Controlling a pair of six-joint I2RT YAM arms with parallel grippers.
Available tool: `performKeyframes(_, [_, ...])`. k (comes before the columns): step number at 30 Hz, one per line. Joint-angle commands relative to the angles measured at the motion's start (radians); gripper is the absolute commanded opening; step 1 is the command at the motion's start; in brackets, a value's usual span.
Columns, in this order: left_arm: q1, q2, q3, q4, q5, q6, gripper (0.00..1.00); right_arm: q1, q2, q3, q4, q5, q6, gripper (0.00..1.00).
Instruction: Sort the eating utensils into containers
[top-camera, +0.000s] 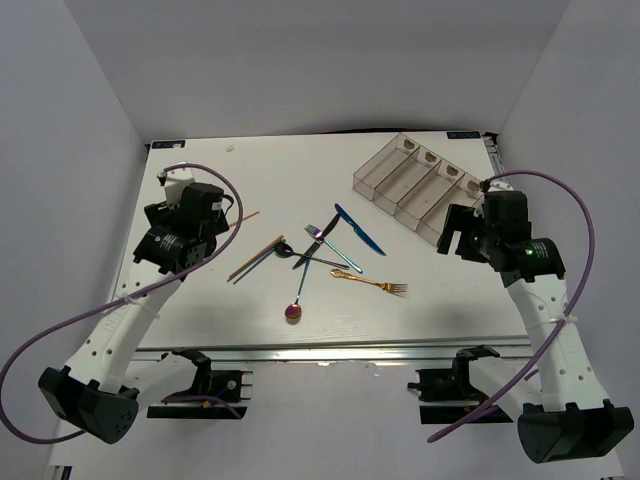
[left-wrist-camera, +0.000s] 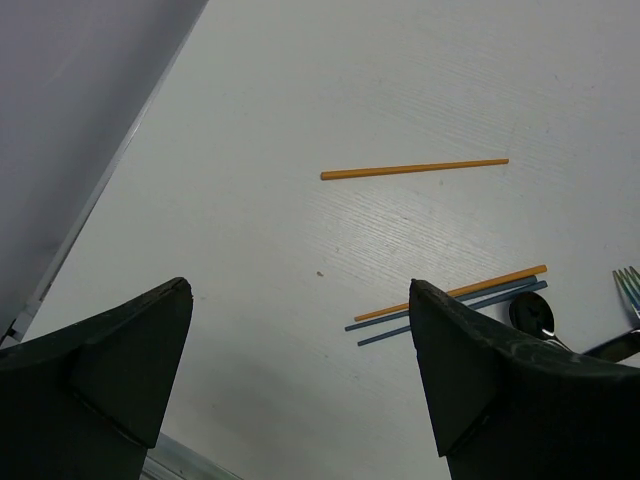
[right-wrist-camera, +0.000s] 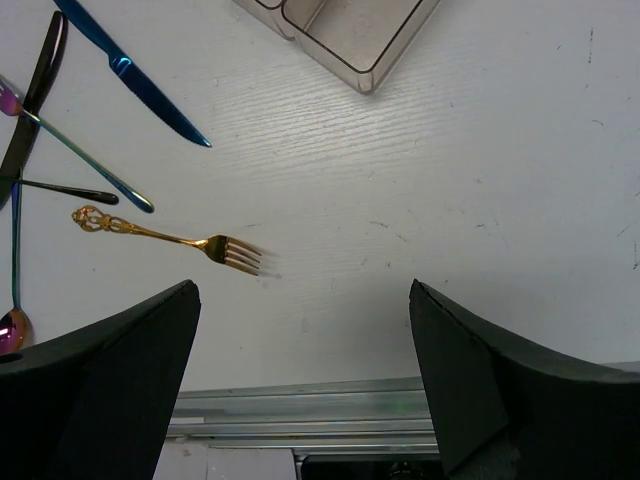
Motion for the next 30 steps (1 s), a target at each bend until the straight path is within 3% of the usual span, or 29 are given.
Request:
performKeyframes(1, [-0.003, 0.004, 0.048, -0.002, 0.016, -0.001, 0.98, -0.003, 0.014, 0.022, 0.025, 0.014, 0.009, 0.89])
performKeyframes(4, [-0.003, 0.018, 0.059, -0.011, 0.022, 0.001, 0.98, -0.002, 0.020, 0.029, 0.029, 0.023, 0.012, 0.89])
performKeyframes(8, [-0.003, 0.036, 0.031, 0.057, 0.130, 0.053, 0.98, -0.002, 0.019, 0.035, 0.026, 0.050, 0.032, 0.89])
performKeyframes(12, [-0.012, 0.145, 0.028, 0.134, 0.452, 0.101, 0.98, -0.002, 0.019, 0.025, 0.017, 0.037, 0.081, 0.89])
performKeyframes(17, [-0.221, 0.467, 0.200, 0.222, 0.505, 0.235, 0.98, -0.002, 0.028, 0.072, -0.047, 0.029, 0.121, 0.89])
performKeyframes(20, [-0.307, 0.678, 0.307, 0.210, 0.609, 0.369, 0.98, -0.003, 0.014, 0.112, -0.090, 0.034, 0.116, 0.89])
performKeyframes(23, [-0.405, 0.884, 0.506, 0.235, 0.721, 0.489, 0.95, -0.002, 0.006, 0.178, -0.156, 0.028, 0.096, 0.89])
performKeyframes(25, [-0.422, 0.938, 0.534, 0.236, 0.741, 0.519, 0.93, -0.003, -0.003, 0.177, -0.168, 0.017, 0.098, 0.89])
performKeyframes(30, [-0.503, 1.060, 0.665, 0.243, 0.824, 0.569, 0.77, -0.003, -0.049, 0.129, -0.188, -0.046, 0.107, 0.89])
